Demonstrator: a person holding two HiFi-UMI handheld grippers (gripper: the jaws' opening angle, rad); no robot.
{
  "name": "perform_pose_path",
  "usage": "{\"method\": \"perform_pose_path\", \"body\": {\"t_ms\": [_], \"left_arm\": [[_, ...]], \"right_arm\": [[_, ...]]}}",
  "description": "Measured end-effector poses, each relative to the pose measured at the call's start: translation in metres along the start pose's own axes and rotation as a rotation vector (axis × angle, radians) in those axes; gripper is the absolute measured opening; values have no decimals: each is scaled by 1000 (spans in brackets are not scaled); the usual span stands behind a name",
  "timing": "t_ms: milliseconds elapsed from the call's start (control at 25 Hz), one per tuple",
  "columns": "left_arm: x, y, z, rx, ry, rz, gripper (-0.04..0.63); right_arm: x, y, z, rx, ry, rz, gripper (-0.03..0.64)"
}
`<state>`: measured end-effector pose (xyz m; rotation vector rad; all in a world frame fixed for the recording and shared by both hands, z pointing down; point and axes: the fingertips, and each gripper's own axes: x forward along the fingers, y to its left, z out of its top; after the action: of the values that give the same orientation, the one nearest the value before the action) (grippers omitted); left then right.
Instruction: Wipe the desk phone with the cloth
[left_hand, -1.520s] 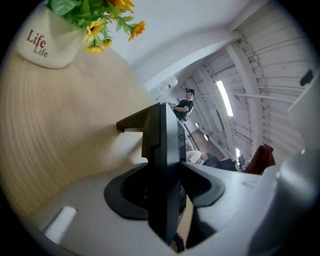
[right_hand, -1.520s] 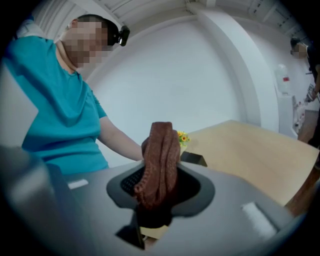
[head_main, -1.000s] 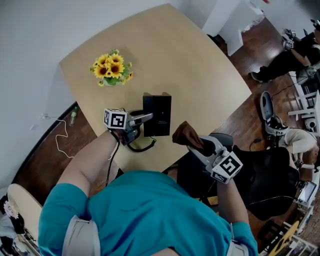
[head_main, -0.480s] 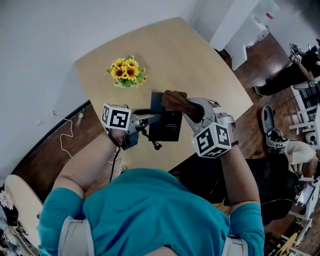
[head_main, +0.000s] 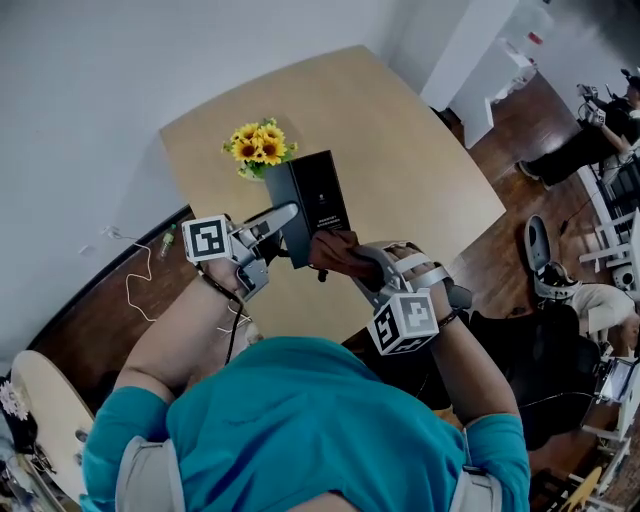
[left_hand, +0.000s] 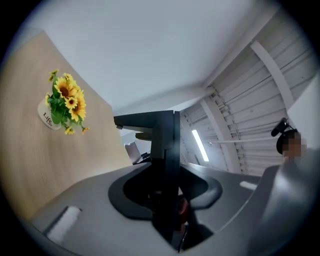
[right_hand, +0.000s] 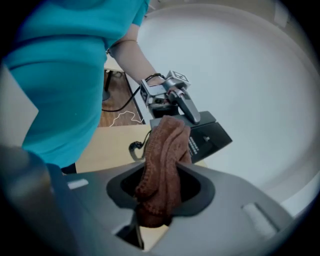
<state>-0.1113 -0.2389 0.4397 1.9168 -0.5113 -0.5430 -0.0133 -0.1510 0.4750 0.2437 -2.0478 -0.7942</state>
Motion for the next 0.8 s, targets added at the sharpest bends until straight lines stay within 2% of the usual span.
{"method": "perform_pose_path", "body": {"t_ms": [80,240,400,560,680,800], "left_arm": [[-3,-3,5,-17,-49,-14,166],[-7,-11,18,-99,-124,-81,166],[-4,-16,18,-204,-134,-111,166],[-2,-23,12,-306,-155,-177,166],[-2,-29,7,-329,-146,-228,166],[-3,-31,1,-334,-127,-244,166]], "right_arm": [[-8,8,2,26,-40,9,120],[-21,14,15,102,-144,-5,120],[-30,11,31,117,-220,-26,120],[-39,1,40,128,-278,-60,120],[-45,-11,37,178,-307,-91,120],[-52,-22,29,231,-320,-121,120]]}}
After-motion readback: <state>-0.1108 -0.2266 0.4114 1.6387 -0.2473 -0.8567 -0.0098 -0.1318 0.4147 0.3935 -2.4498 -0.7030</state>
